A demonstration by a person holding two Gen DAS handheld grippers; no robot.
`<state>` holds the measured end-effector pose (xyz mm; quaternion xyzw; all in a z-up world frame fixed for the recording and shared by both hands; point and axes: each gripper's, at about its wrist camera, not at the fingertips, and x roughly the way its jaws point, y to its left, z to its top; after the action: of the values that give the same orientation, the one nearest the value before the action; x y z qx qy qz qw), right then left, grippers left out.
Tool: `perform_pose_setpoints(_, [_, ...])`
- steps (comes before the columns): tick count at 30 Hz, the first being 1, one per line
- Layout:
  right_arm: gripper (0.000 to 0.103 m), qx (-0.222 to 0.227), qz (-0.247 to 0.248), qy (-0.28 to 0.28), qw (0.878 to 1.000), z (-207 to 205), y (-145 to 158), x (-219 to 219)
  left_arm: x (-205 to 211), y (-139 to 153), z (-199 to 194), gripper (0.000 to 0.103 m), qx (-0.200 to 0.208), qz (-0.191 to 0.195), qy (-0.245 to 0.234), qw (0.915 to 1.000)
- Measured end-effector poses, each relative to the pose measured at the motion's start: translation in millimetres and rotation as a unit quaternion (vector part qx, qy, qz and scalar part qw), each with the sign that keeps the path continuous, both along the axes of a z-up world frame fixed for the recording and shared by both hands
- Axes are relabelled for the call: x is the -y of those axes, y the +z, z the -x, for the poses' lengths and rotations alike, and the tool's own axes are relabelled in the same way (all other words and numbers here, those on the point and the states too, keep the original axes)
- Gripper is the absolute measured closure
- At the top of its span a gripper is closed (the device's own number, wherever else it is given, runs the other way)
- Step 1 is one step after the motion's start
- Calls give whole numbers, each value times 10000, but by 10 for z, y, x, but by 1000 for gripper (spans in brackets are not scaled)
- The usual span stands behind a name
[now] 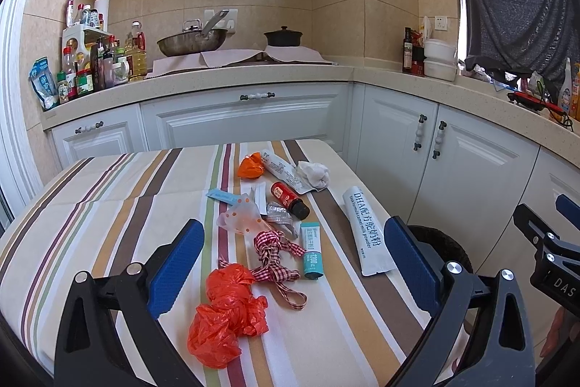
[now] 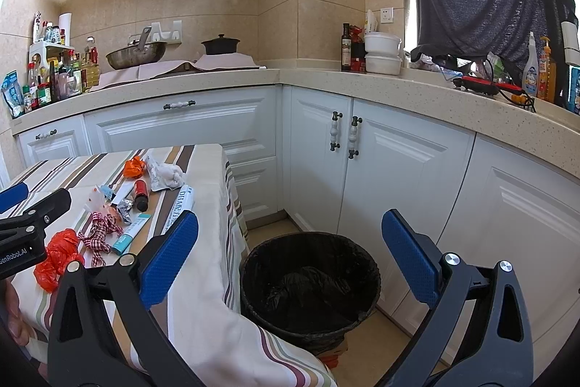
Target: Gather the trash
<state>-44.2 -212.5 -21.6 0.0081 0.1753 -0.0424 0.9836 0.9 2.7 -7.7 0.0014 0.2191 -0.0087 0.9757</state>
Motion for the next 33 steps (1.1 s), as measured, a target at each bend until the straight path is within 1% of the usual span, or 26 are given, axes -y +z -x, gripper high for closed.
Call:
perform_pose_setpoints(19, [4,-20,9,1,10000,-22,-34,-8,-1,-4,-10,6,-26,-10,6,10000])
perform_pose_setpoints(25, [4,-57,16,46,10000,-47,-58,-56,-30,-51,-10,6,-93,-67,12,9999])
perform_pose_setpoints(33, [4,-183,13,222,9996,-105,-140,-181,-220,-180,50,6,-277,-24,88,9996])
